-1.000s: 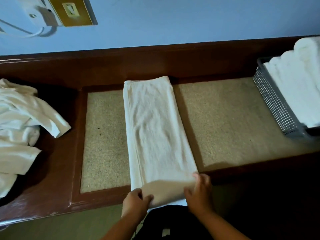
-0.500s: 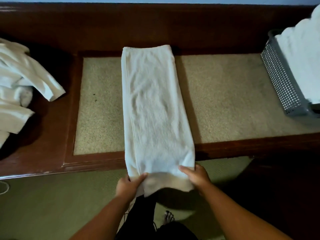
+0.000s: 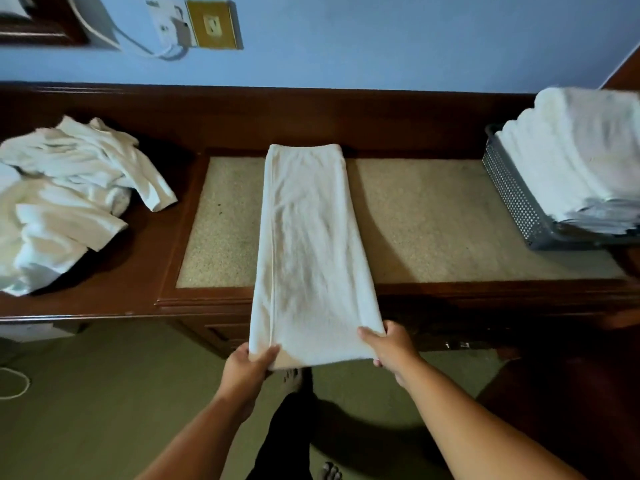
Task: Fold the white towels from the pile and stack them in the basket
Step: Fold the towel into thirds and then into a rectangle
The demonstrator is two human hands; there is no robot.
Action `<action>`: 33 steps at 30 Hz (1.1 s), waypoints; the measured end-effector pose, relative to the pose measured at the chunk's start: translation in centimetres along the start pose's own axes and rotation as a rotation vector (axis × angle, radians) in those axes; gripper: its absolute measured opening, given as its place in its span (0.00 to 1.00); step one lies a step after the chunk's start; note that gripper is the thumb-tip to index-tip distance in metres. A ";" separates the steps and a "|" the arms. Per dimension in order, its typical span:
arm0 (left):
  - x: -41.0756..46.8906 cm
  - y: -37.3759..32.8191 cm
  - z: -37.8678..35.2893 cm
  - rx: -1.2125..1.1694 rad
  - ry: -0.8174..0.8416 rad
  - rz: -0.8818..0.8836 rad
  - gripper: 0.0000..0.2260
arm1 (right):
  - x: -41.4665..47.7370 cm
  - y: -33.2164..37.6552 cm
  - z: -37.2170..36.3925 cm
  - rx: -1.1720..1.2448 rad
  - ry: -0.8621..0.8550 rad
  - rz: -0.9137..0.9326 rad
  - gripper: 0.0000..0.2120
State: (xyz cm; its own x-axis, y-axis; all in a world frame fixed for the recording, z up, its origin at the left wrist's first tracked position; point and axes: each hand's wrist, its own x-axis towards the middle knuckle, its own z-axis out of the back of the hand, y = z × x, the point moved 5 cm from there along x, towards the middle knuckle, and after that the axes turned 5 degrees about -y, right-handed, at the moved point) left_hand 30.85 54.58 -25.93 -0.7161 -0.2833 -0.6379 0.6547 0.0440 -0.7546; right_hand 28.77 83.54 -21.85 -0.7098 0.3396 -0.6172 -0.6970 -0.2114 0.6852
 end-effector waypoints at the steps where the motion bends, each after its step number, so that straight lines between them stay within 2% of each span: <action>1: -0.3 -0.2 0.1 -0.004 -0.005 -0.017 0.11 | -0.3 0.2 0.0 -0.018 -0.004 0.012 0.15; 4: -3.4 0.1 1.2 0.066 -0.038 -0.044 0.12 | -3.1 -0.7 0.7 -0.069 -0.002 0.016 0.11; 7: -5.6 1.0 2.1 0.117 -0.072 -0.045 0.17 | -5.5 -2.0 1.4 -0.101 0.016 0.015 0.12; 11: -7.3 0.9 2.1 0.060 -0.028 -0.074 0.37 | -7.2 -2.9 2.4 -0.093 0.033 0.054 0.17; 13: -8.5 0.2 1.9 0.025 0.006 -0.104 0.41 | -8.0 -3.0 2.9 -0.070 0.024 0.076 0.22; 17: -9.4 -1.5 2.1 0.082 0.083 -0.236 0.33 | -9.2 -2.4 3.9 -0.027 -0.018 0.136 0.26; 20: -10.2 -2.5 2.3 0.114 0.101 -0.280 0.20 | -10.5 -1.4 4.0 0.030 0.018 0.197 0.25; 22: -10.4 -2.8 2.5 0.094 0.085 -0.281 0.15 | -11.4 -0.6 3.9 0.034 0.046 0.238 0.22; 25: -10.6 -3.3 2.5 0.007 0.086 -0.238 0.14 | -11.7 0.2 4.3 0.016 0.027 0.263 0.12; 28: -10.8 -4.6 2.2 -0.149 0.112 -0.198 0.12 | -11.5 0.9 4.9 0.143 -0.010 0.241 0.06; 33: -11.5 -10.2 1.7 -0.297 0.303 -0.238 0.13 | -10.4 5.2 5.8 0.413 0.014 0.239 0.06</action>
State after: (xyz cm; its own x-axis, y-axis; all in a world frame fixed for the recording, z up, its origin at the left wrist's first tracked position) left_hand 32.80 55.79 -10.63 -0.9046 -0.0294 -0.4252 0.3984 0.2963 -0.8680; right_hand 33.13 84.22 -9.57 -0.8487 0.3126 -0.4266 -0.4169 0.1010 0.9033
